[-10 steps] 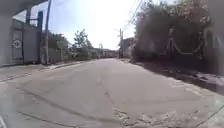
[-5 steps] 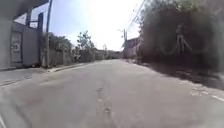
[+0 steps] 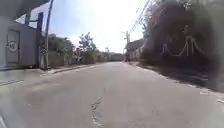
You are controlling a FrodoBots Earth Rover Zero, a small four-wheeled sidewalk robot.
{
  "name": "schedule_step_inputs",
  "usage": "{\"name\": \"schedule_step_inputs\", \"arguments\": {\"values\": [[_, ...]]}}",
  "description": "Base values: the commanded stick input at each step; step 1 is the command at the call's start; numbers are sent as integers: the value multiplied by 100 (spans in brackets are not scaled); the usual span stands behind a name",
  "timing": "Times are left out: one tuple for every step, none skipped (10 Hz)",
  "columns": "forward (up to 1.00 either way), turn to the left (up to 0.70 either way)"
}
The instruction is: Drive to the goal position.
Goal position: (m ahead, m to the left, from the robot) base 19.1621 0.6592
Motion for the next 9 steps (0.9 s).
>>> {"name": "schedule_step_inputs", "arguments": {"values": [[100, 6], [100, 6], [100, 6], [100, 6], [100, 6], [100, 6], [100, 6], [100, 6], [100, 6]]}}
